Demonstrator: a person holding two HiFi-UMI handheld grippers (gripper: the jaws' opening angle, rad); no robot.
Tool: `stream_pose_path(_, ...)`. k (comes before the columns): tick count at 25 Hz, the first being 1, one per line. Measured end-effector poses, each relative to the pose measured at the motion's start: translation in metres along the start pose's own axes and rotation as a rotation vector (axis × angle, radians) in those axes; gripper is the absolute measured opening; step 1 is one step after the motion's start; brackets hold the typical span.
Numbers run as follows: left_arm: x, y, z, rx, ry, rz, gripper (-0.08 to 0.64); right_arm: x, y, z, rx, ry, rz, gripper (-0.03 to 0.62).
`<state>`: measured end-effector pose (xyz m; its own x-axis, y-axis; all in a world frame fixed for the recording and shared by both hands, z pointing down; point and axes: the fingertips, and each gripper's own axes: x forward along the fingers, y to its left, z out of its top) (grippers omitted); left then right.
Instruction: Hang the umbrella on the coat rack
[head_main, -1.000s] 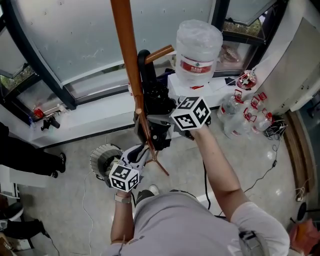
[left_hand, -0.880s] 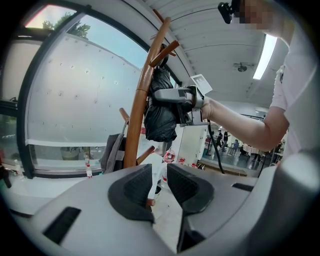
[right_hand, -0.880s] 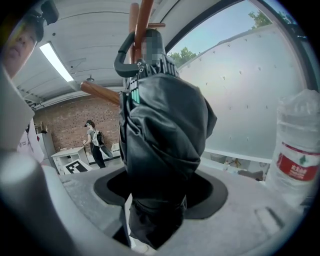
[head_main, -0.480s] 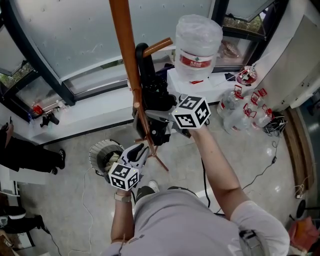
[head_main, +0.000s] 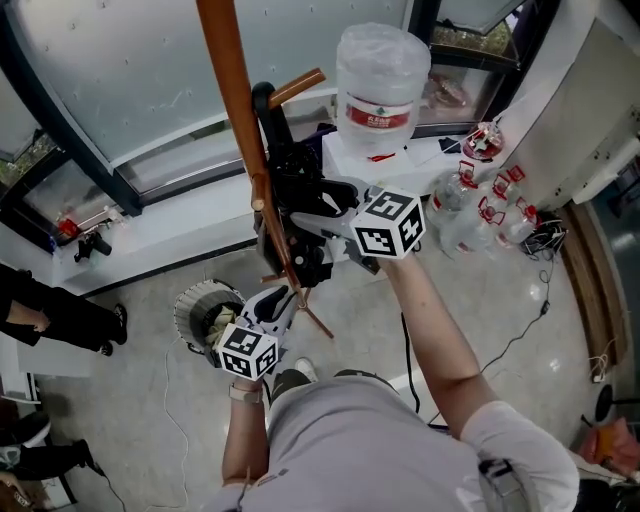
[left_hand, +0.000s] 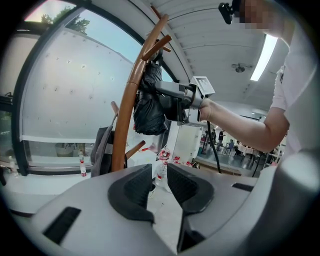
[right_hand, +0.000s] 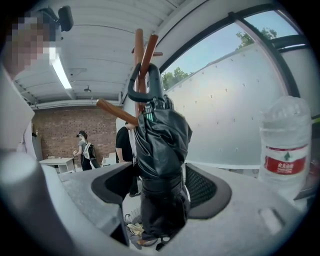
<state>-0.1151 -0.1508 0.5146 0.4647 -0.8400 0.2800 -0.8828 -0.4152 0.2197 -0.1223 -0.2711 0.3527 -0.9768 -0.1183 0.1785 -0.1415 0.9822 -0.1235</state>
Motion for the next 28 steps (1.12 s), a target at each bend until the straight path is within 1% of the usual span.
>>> stream_pose_path(3,0.007,-0.005,0.001,0.009,0.007,-0.032,0.078,-0.016,-0.006,0.007,0.021,-0.044,-0.028,0.31)
stream_pose_path(6,0.016,-0.011,0.002,0.021,0.017,-0.071,0.078,-0.035,-0.013,0.009,0.032,-0.073,-0.076,0.308)
stream_pose_path(11,0.037,-0.03,0.007,0.05,0.034,-0.155,0.078,-0.079,-0.029,0.004,0.044,-0.121,-0.201,0.305)
stream_pose_path(15,0.058,-0.05,0.009,0.078,0.053,-0.232,0.078,-0.121,-0.042,-0.008,0.061,-0.147,-0.318,0.281)
stream_pose_path(20,0.083,-0.073,0.011,0.107,0.072,-0.324,0.078,-0.171,-0.048,-0.027,0.086,-0.179,-0.443,0.251)
stream_pose_path(24,0.101,-0.093,0.018,0.125,0.081,-0.385,0.078,-0.208,-0.049,-0.041,0.107,-0.208,-0.528,0.206)
stream_pose_path(28,0.114,-0.108,0.019,0.138,0.089,-0.439,0.078,-0.238,-0.041,-0.061,0.132,-0.225,-0.6,0.196)
